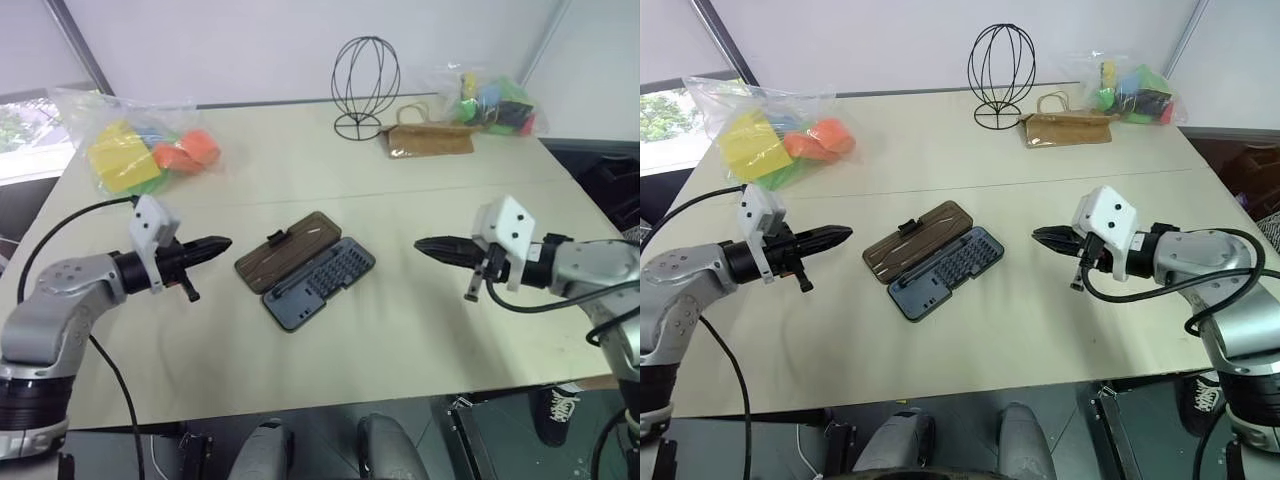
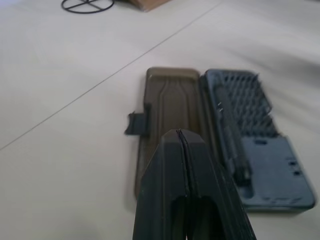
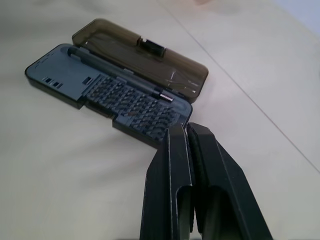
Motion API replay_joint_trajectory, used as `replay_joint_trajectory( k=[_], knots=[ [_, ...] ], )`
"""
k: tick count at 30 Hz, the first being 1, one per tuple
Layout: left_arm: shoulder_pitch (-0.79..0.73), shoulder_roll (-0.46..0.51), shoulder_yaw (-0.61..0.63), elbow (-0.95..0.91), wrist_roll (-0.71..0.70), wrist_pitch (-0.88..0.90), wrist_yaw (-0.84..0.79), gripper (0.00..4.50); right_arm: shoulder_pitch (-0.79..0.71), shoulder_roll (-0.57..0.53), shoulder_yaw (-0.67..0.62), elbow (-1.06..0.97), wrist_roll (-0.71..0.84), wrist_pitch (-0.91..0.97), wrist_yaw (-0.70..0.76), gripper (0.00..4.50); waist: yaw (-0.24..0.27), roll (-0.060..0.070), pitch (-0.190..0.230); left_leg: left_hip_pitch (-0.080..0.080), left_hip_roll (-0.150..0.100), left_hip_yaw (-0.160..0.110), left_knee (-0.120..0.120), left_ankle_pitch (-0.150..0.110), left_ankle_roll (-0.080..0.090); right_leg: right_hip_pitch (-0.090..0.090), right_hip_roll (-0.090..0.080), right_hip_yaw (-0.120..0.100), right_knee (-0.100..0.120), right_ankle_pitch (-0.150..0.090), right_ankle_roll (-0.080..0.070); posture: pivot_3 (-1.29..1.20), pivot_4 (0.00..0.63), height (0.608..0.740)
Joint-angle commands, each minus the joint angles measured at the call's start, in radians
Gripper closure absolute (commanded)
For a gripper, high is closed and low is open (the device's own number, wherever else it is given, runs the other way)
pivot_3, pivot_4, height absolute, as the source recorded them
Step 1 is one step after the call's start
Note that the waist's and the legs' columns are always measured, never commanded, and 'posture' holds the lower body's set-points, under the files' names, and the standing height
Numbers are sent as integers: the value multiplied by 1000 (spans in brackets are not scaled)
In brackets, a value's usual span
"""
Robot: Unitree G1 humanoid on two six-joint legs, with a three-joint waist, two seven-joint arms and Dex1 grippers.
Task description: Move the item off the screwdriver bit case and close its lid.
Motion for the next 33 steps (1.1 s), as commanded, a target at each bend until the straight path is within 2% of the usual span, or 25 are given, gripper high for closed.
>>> replay_joint_trajectory(
  k=[1,33],
  knots=[
    [6,20,17,-50,-12,8,-7,4500,-29,-12,-13,-22,17,6,4,4421,0,0,0,0,0,0,0,0,0,0,0,0,0,0,0,0,150,740],
    [24,-17,7,-86,-27,64,49,4500,-60,27,19,-25,19,18,-24,4421,1,0,0,0,0,0,0,0,0,-1,0,1,0,0,0,0,150,740]
  ],
)
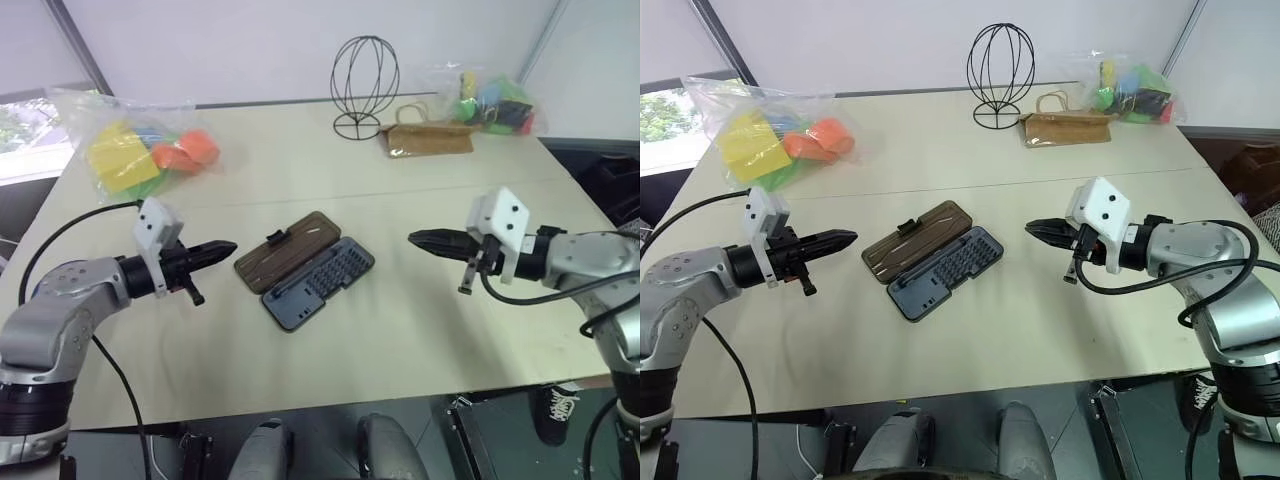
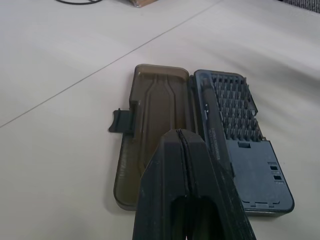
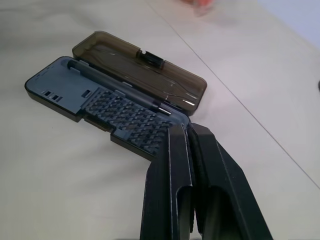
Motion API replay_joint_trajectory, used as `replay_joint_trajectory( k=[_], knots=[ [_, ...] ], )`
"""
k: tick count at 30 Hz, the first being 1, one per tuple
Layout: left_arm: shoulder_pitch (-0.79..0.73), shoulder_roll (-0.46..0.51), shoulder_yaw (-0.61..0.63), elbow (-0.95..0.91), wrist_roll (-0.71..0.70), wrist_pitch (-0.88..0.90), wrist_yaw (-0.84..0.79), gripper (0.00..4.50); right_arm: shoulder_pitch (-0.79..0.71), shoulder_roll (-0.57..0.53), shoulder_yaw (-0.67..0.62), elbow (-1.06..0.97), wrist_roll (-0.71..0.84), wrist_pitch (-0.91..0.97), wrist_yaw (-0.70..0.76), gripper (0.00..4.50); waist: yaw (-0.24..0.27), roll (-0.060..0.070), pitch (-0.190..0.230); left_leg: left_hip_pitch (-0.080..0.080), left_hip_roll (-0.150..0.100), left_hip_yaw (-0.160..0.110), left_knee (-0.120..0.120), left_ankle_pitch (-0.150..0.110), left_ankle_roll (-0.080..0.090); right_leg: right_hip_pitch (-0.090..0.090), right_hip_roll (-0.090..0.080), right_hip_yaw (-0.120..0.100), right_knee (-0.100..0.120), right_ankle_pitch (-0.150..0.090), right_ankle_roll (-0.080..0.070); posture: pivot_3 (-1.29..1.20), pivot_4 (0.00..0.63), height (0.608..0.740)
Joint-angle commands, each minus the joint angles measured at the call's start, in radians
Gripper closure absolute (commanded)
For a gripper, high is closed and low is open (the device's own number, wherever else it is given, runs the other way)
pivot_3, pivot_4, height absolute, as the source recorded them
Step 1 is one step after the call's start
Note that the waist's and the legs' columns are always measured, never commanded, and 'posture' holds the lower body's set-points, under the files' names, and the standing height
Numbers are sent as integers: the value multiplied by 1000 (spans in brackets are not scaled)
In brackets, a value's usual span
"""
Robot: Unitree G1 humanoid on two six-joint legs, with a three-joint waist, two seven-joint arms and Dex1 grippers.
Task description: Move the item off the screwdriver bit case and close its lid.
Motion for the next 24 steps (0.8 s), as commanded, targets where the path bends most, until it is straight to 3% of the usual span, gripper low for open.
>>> replay_joint_trajectory(
  k=[1,24],
  knots=[
    [3,-4,10,-40,-11,5,12,4500,-24,6,-11,-24,12,-4,-7,4421,0,0,0,0,0,0,0,0,0,0,0,0,0,0,0,0,150,740],
    [12,-24,-1,-15,33,-6,43,4500,-17,15,-3,-44,15,7,-28,4421,0,0,0,0,0,0,0,0,0,0,0,0,0,0,0,0,150,740]
  ],
)
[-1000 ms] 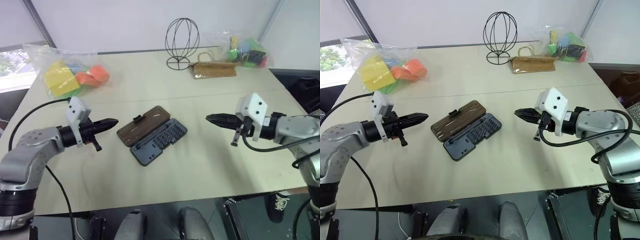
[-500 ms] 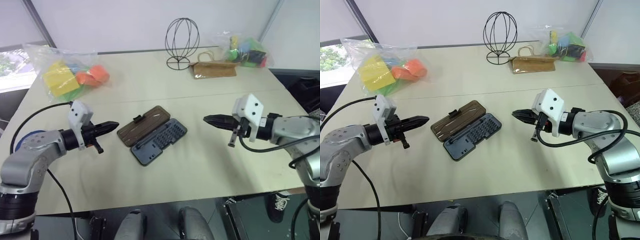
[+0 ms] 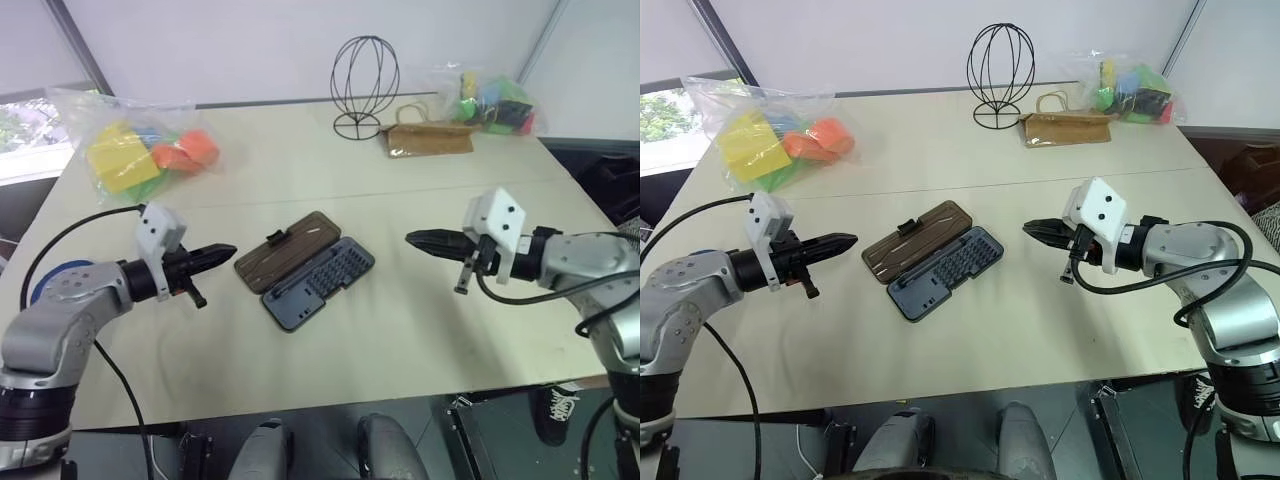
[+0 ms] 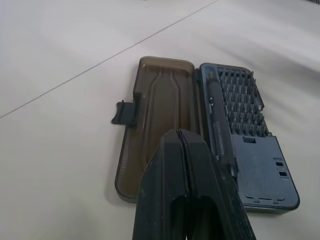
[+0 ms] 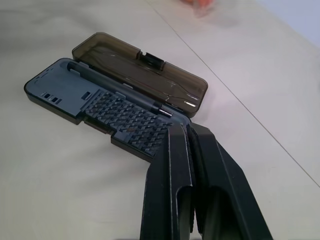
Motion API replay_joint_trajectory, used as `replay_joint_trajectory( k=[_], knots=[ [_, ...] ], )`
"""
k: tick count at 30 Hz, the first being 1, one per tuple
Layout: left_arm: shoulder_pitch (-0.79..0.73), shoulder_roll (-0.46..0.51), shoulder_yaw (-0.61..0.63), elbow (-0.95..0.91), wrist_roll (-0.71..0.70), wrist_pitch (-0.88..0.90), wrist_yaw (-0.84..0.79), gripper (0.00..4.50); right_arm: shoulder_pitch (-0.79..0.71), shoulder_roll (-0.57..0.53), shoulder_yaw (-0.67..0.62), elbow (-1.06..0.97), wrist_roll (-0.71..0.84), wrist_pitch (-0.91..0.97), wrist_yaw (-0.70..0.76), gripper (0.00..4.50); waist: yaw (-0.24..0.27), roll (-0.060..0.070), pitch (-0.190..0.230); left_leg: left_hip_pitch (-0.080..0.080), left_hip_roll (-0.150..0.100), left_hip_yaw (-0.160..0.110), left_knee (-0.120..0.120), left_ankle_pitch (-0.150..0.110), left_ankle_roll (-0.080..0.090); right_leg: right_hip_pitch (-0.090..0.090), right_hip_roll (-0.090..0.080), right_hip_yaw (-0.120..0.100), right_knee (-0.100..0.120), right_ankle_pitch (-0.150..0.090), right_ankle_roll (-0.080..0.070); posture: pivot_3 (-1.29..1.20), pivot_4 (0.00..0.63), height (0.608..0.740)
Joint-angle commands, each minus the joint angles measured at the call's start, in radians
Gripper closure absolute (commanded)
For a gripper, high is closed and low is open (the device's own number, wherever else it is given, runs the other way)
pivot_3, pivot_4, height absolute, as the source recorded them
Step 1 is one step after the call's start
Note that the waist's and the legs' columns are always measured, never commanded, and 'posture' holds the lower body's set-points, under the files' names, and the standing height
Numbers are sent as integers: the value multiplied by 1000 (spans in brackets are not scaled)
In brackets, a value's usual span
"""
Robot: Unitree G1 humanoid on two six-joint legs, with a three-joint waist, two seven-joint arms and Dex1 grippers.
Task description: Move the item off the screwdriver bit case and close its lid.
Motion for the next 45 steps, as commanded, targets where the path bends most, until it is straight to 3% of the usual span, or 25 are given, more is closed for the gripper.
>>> replay_joint_trajectory(
  k=[1,10,13,19,20,30,36,45],
  knots=[
    [-9,-4,1,1,11,-18,10,4500,-14,2,-12,-44,15,3,-8,4421,0,0,0,0,0,0,0,0,0,0,0,0,0,0,0,0,150,740],
    [-25,-15,-3,20,3,3,12,4500,-7,3,-17,-62,16,15,-19,4421,0,0,0,0,0,0,0,0,0,0,0,0,0,0,0,0,150,740],
    [-29,-20,2,18,-11,21,9,3228,-7,0,-20,-62,17,17,-19,4500,0,0,0,0,0,0,0,0,0,0,0,0,0,0,0,0,150,740],
    [-27,-50,5,-3,-26,59,63,231,-5,-1,-23,-65,19,19,-17,4500,0,0,0,0,0,0,0,0,0,0,0,0,0,0,0,0,150,740],
    [-28,-71,8,-7,-33,79,96,106,-5,0,-22,-65,20,20,-18,4500,1,0,0,0,0,0,0,0,0,0,0,0,0,0,0,0,150,740],
    [-59,-206,-83,55,99,144,354,106,16,37,-12,-100,8,24,-64,4500,1,0,0,0,0,0,0,1,-2,-1,0,0,1,0,0,0,150,740],
    [-139,-252,-134,189,218,63,417,106,45,51,-19,-134,5,34,-99,4500,3,0,0,0,-1,0,1,2,-3,-1,0,0,1,0,0,0,150,740],
    [-170,-288,-196,249,305,43,429,106,65,47,-31,-162,13,49,-130,4500,3,0,0,0,-1,0,1,2,-4,-1,0,0,2,0,0,0,150,740]
  ],
)
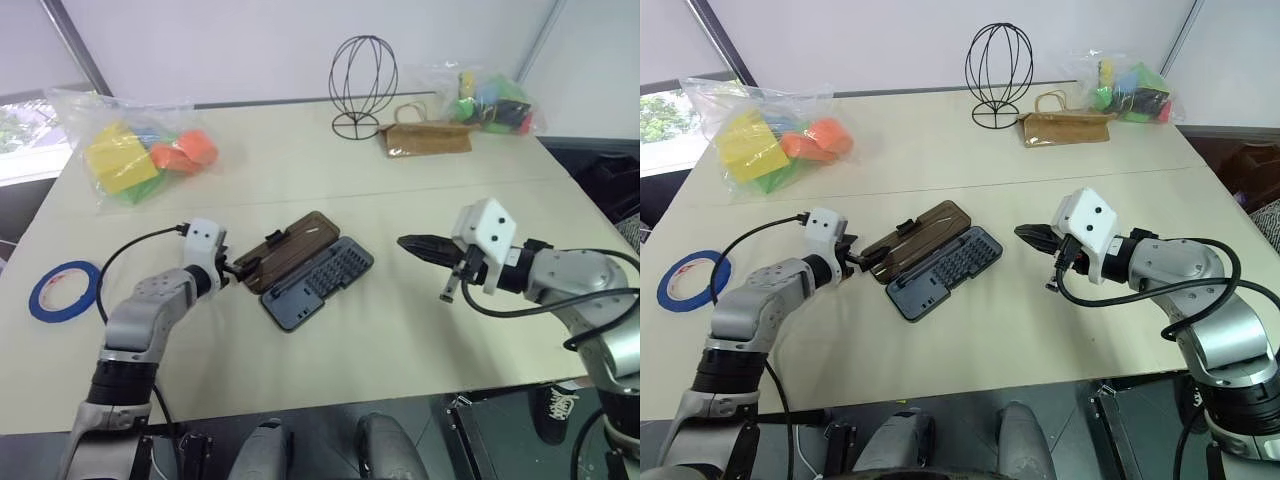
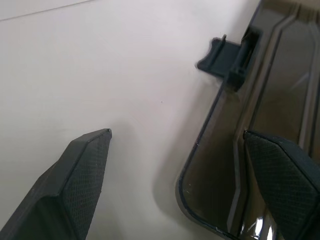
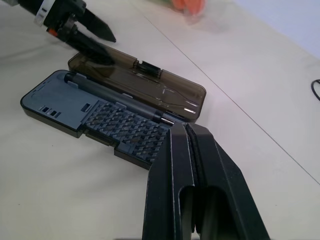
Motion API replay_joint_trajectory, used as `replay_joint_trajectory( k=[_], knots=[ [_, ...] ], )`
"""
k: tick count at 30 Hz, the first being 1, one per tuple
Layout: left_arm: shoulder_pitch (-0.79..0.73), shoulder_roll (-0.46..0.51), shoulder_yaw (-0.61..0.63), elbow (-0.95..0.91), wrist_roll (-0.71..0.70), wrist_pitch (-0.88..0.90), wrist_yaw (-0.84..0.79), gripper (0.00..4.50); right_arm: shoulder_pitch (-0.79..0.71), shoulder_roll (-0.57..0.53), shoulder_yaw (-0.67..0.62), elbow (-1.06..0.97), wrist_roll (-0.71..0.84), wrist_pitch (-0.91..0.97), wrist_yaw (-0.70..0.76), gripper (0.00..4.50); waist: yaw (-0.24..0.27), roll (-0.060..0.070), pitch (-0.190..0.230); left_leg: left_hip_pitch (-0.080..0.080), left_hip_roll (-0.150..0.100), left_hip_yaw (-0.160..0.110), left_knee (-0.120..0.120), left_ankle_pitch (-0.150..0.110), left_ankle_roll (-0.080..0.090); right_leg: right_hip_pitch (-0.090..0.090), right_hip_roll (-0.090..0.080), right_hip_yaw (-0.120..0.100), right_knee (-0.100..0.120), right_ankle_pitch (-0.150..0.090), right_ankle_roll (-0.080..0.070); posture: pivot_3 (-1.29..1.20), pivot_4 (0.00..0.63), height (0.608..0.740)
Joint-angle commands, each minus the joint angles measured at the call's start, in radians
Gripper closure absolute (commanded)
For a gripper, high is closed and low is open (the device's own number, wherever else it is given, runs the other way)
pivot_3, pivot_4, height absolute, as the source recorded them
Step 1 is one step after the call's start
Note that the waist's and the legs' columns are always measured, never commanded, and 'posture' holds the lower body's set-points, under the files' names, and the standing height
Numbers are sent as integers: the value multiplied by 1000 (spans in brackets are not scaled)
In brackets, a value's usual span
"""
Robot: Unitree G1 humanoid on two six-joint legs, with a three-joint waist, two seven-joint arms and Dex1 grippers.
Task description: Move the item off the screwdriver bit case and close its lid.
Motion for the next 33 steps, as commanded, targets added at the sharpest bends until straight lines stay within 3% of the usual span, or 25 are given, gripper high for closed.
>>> replay_joint_trajectory(
  k=[1,3,6,13,20,25,29,33],
  knots=[
    [-27,0,-17,14,40,-22,-1,106,1,-2,-31,-47,13,0,-12,4500,2,0,0,0,0,0,0,0,0,0,0,0,0,0,0,0,150,740],
    [-31,-2,-19,22,52,-15,1,106,1,-2,-31,-49,13,1,-15,4500,1,0,0,0,0,0,0,0,0,0,0,0,0,0,0,0,150,740],
    [-31,-8,-19,32,72,3,17,892,2,-3,-32,-50,14,3,-16,4500,0,0,0,0,0,0,0,0,0,0,0,0,0,0,0,0,150,740],
    [-39,10,-42,62,98,-4,-15,4366,-6,-4,-29,-43,12,0,-15,4500,0,1,0,1,0,0,1,0,0,1,0,0,1,0,0,0,150,740],
    [-51,72,-109,88,109,-26,-144,4445,-18,-4,-22,-32,5,-8,-12,4500,-3,0,-1,1,0,0,1,0,1,1,0,0,2,0,0,0,150,740],
    [-91,193,-243,129,143,-201,-444,4445,-32,2,-15,-23,0,-11,-16,4500,-3,0,0,1,0,0,0,1,-3,1,0,0,1,0,0,0,150,740],
    [-193,236,-303,287,214,-398,-607,4445,-43,2,-14,-15,-1,-13,-14,4500,5,0,0,0,-1,0,-1,2,-3,1,0,0,0,0,0,0,150,740],
    [-343,200,-331,525,281,-618,-704,4445,-46,-1,-18,-13,0,-13,-13,4500,9,0,0,-1,-1,0,0,2,-3,1,0,-1,-1,0,0,0,150,740]
  ],
)
